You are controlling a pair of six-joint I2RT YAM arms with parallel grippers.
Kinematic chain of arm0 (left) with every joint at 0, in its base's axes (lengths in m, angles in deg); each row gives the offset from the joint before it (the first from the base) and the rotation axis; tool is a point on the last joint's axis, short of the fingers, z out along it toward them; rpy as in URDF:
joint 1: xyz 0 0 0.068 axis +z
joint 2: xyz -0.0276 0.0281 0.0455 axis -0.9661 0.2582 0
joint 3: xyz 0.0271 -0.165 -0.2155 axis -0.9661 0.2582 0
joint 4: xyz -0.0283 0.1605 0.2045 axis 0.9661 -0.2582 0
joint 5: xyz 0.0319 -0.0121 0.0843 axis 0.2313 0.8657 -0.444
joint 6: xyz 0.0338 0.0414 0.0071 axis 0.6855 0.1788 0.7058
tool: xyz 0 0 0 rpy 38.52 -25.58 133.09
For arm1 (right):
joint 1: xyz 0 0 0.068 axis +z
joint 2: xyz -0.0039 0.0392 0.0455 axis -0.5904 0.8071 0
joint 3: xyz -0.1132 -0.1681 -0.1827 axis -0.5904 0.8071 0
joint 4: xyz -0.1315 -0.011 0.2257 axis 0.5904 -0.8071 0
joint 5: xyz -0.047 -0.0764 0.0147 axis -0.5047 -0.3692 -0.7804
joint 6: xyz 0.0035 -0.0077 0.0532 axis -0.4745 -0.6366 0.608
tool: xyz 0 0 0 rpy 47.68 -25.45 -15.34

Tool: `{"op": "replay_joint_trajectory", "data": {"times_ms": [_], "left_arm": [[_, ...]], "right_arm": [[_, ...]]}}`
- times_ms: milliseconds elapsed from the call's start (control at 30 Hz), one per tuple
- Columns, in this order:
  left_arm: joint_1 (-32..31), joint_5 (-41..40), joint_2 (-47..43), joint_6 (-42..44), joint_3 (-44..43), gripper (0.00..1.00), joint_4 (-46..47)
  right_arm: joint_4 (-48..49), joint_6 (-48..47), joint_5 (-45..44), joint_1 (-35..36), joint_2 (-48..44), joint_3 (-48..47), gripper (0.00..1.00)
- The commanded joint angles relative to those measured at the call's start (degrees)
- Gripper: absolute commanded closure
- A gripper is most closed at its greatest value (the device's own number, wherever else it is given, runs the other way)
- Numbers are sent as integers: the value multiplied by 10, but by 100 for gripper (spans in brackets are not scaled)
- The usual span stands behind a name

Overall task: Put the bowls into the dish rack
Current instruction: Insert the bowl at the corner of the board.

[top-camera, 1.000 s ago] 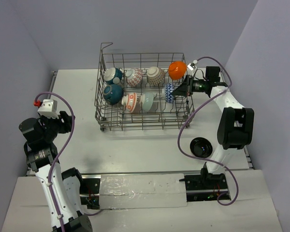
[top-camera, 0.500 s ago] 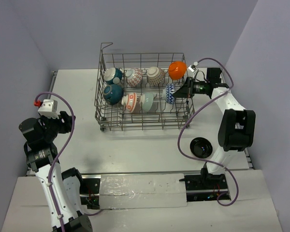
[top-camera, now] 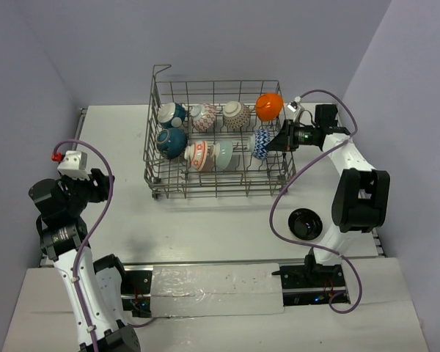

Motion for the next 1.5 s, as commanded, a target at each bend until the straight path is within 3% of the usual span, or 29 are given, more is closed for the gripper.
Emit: {"op": "replay_joint_trajectory", "data": {"times_ms": [0, 167, 300, 700, 900, 1033, 1167, 1467], "left_arm": [[4, 16, -1, -4, 1, 36, 8], [4, 18, 1, -4, -1, 36, 8], [4, 20, 1, -3, 1, 36, 8], [4, 18, 1, -3, 1, 36, 9], [4, 15, 0, -2, 2, 36, 10], [5, 10, -2, -4, 4, 35, 12], [5, 8, -6, -5, 5, 35, 12], [6, 13, -11, -6, 4, 34, 7]], "right_arm": [[-27, -22, -34, -8, -27, 12, 82], [-27, -37, -64, -14, -38, 16, 80], [-27, -39, -70, -20, -39, 16, 72], [-39, -52, -68, -31, -48, 5, 61], [-95, -82, -36, -32, -78, -42, 60], [-176, -156, -38, -28, -142, -82, 59], [-323, -302, -128, 7, -189, -124, 59], [-362, -387, -405, 8, -358, 61, 55]]}}
